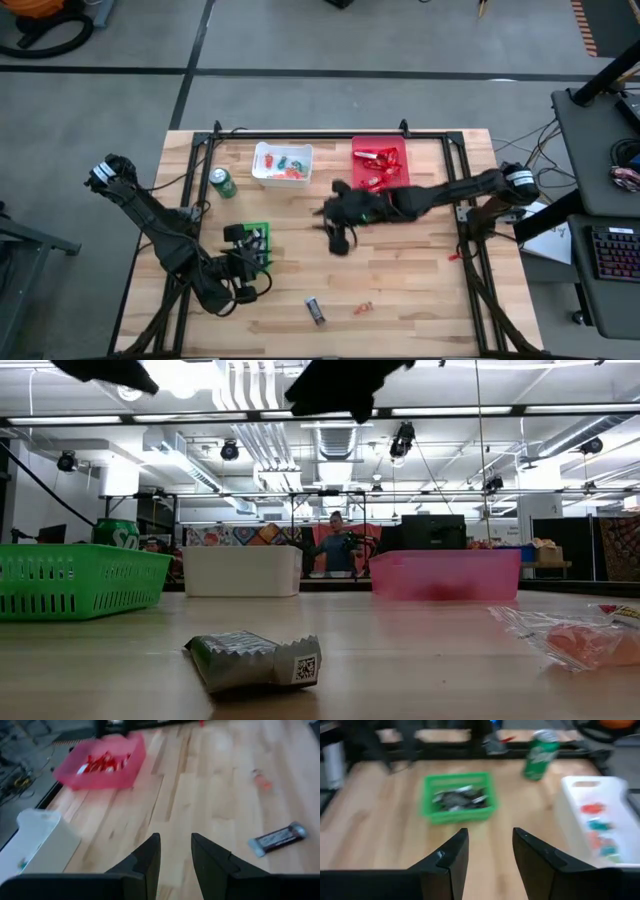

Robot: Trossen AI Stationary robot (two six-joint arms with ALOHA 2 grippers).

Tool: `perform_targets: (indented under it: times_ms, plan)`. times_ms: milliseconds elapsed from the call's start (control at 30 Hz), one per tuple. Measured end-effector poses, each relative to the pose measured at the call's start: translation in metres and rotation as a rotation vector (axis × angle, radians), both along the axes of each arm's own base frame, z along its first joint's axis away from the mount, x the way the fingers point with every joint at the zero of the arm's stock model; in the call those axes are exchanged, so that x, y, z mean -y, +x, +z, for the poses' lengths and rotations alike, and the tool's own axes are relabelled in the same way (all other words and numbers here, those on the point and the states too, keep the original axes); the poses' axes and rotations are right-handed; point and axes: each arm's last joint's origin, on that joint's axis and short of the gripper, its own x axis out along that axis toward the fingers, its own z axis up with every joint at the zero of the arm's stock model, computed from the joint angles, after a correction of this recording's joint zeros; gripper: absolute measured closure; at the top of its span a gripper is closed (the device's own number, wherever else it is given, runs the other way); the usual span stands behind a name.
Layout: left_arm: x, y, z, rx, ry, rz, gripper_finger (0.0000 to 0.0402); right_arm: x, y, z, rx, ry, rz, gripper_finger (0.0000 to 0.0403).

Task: Organize candy in baskets
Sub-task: Put the brown chocolate into the green basket

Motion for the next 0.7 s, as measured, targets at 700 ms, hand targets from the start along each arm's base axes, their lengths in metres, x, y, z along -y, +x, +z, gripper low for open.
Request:
perform_targets:
  times_ms: [700]
  plan:
    - [0.033, 0.040, 0.000, 0.112, 0.030, -0.341, 0.0308, -0.160, -0.077, -0.010, -0.173, -0.023, 0.187, 0.0262]
